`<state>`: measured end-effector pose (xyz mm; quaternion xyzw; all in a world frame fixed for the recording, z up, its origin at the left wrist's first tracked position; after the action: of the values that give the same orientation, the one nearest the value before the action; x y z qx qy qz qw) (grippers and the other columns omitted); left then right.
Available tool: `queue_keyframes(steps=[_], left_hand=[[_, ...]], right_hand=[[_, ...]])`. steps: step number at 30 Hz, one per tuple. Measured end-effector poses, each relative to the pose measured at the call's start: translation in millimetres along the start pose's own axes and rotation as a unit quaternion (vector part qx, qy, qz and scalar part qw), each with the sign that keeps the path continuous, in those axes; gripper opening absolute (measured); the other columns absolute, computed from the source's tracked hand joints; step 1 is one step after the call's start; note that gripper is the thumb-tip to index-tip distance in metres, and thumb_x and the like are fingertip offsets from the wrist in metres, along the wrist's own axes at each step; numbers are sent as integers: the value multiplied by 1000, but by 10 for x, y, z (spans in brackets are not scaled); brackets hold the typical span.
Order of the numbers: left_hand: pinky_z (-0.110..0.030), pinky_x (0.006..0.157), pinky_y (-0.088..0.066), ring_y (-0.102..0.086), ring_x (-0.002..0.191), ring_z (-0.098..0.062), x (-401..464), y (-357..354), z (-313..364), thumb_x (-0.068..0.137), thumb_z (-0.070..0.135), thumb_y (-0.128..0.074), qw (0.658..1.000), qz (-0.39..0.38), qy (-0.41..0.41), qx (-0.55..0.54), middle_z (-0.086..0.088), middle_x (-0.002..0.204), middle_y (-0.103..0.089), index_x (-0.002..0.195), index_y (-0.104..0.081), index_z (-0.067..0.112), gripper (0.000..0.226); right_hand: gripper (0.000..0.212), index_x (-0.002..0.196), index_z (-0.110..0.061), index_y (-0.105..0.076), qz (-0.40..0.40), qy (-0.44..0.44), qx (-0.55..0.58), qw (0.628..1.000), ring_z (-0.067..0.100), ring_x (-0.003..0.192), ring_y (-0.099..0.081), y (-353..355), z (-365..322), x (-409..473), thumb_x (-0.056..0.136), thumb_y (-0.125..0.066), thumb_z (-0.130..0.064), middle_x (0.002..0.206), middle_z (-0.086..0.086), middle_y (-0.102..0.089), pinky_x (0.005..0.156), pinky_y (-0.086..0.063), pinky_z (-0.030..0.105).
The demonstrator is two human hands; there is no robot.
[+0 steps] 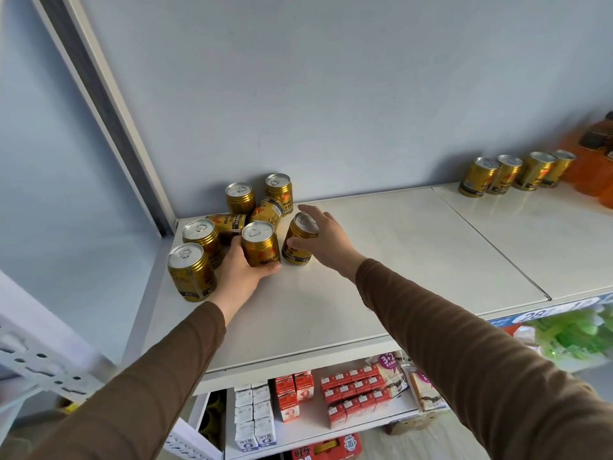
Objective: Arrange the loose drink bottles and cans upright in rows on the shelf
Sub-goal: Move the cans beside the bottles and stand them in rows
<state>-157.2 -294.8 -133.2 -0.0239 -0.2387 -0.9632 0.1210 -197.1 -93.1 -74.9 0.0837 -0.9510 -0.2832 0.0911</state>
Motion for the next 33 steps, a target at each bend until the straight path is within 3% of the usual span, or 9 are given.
queue_keyframes(steps=[4, 9, 14, 16, 20, 27, 33], left_hand=[[-37, 105, -41, -50, 129, -17, -22, -34, 48, 63, 40, -93, 999, 1, -11, -47, 6, 141, -54, 142, -42, 28, 95], [-23, 95, -42, -53, 115, 4, -69, -233, 377, 65, 37, -93, 991, -55, -54, -107, 24, 126, -58, 129, -44, 49, 82], [-24, 93, -49, -60, 113, -4, -149, -717, 721, 67, 24, -92, 980, -128, -95, -122, 12, 121, -64, 127, -52, 32, 73], [-16, 86, -50, -62, 108, -1, -226, -968, 887, 67, 24, -92, 976, -154, -107, -113, 14, 117, -65, 123, -53, 33, 69], [-4, 73, -47, -63, 96, 8, -333, -1335, 1083, 66, 22, -92, 970, -178, -112, -121, 17, 111, -66, 109, -55, 40, 60], [-8, 72, -47, -65, 92, 2, -572, -2309, 1627, 63, 15, -93, 962, -214, -108, -129, 9, 108, -69, 108, -57, 32, 60], [-10, 73, -48, -66, 93, 0, -717, -3116, 2054, 62, 17, -94, 960, -224, -103, -134, 10, 103, -70, 107, -57, 30, 60]], right_hand=[[77, 132, -19, -41, 34, -33, 47, 998, 20, 105, -56, 146, 25, -91, 70, -86, -31, 120, 1, -53, 87, -55, 39], [69, 126, -20, -49, 77, -14, 63, 995, 19, 101, -60, 565, 7, -250, 69, -87, -25, 115, 0, -61, 79, -54, 32], [71, 130, -21, -52, 123, -10, 61, 991, 24, 111, -56, 1109, 139, -563, 69, -87, -18, 124, 4, -56, 92, -53, 41], [71, 132, -19, -52, 137, -19, 58, 989, 24, 111, -57, 1344, 273, -725, 70, -86, -15, 125, 4, -56, 93, -53, 42], [74, 138, -19, -50, 152, -23, 35, 987, 21, 113, -56, 1692, 457, -963, 73, -84, -14, 128, 3, -55, 90, -52, 33], [73, 135, -18, -49, 164, -31, 19, 986, 17, 110, -58, 2595, 1018, -1353, 72, -85, -16, 122, 1, -61, 90, -52, 34], [70, 129, -24, -51, 144, -20, 8, 989, 3, 101, -59, 3388, 1515, -1452, 70, -87, -17, 114, -8, -61, 79, -48, 19]])
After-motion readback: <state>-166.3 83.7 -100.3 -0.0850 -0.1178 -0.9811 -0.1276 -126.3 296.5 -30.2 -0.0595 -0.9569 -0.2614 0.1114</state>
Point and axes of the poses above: each hand's wrist, its own x-axis towards the middle knuckle, its own y-axis out of the back of the hand, z = x × y, the point moved 5 cm from there along x, towards the middle knuckle
